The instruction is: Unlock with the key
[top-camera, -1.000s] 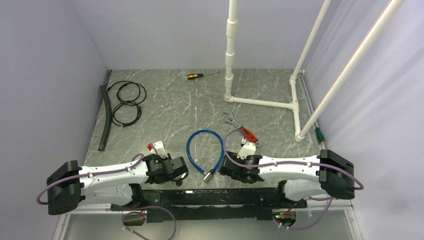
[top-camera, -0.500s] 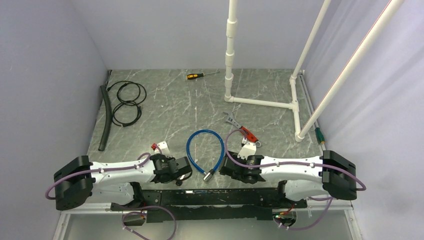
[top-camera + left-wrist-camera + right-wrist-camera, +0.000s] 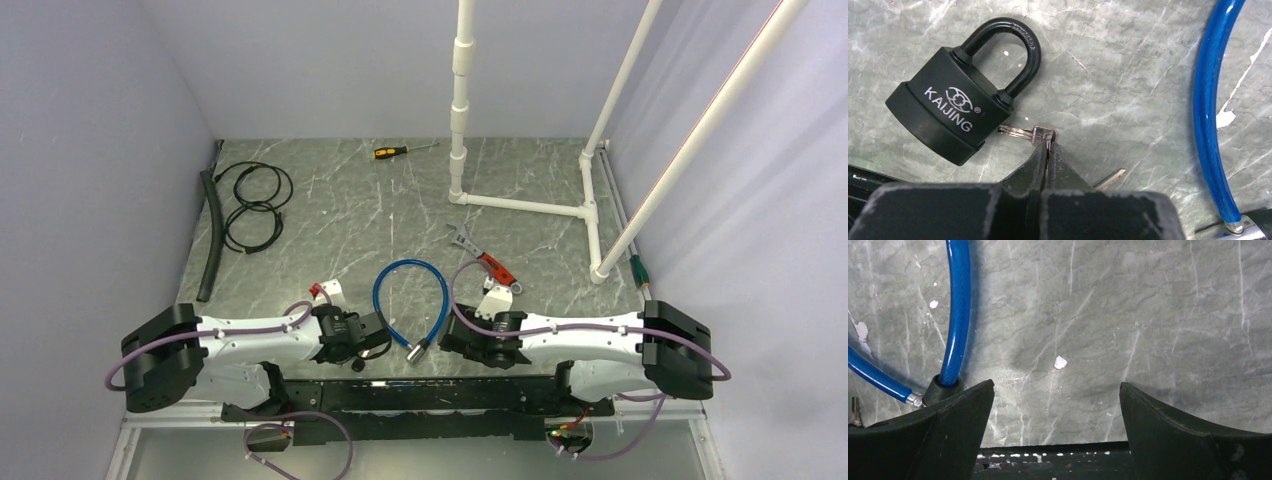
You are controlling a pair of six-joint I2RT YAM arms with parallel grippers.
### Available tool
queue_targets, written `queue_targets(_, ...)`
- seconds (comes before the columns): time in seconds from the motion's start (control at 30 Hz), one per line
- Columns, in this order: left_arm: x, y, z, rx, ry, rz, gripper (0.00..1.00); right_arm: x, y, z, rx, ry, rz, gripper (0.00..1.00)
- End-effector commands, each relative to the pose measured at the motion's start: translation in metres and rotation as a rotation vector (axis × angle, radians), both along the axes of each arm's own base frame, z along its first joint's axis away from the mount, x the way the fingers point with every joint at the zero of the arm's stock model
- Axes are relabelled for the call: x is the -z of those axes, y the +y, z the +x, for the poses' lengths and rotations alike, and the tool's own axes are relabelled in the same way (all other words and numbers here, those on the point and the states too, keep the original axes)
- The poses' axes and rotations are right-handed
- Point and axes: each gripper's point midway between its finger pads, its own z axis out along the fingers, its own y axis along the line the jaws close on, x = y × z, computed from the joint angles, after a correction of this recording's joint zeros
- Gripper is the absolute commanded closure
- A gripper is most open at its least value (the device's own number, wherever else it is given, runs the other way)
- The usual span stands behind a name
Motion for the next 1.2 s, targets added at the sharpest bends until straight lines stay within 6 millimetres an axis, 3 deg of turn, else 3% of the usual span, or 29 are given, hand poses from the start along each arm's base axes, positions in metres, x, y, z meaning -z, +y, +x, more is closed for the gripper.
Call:
queue_targets(0.0, 0.005, -0.013, -0.002, 0.034, 0.009, -0.072, 1.00, -0.003, 0.001, 0.002, -0.011, -0.030, 0.031, 0.02)
queue_targets(0.4, -0.044, -0.015, -0.003, 0.047, -0.063, -0.244, 1.00, -0.036, 0.026, 0.010, -0.176, -0.155, 0.198, 0.02)
queue_targets(0.67, -0.072, -0.023, -0.003, 0.054, -0.093, -0.353, 1.00, -0.086, 0.061, 0.005, -0.422, -0.336, 0.454, 0.02)
queue_targets(0.8, -0.086, -0.034, -0.002, 0.064, -0.107, -0.440, 1.00, -0.124, 0.082, -0.006, -0.600, -0.479, 0.596, 0.03)
queue_targets(0.9, -0.097, -0.040, -0.002, 0.059, -0.113, -0.489, 1.00, -0.143, 0.091, -0.008, -0.692, -0.572, 0.611, 0.05)
queue_targets(1.17, -0.122, -0.061, -0.004, 0.011, -0.095, -0.642, 1.00, -0.159, 0.118, -0.013, -0.843, -0.736, 0.586, 0.16)
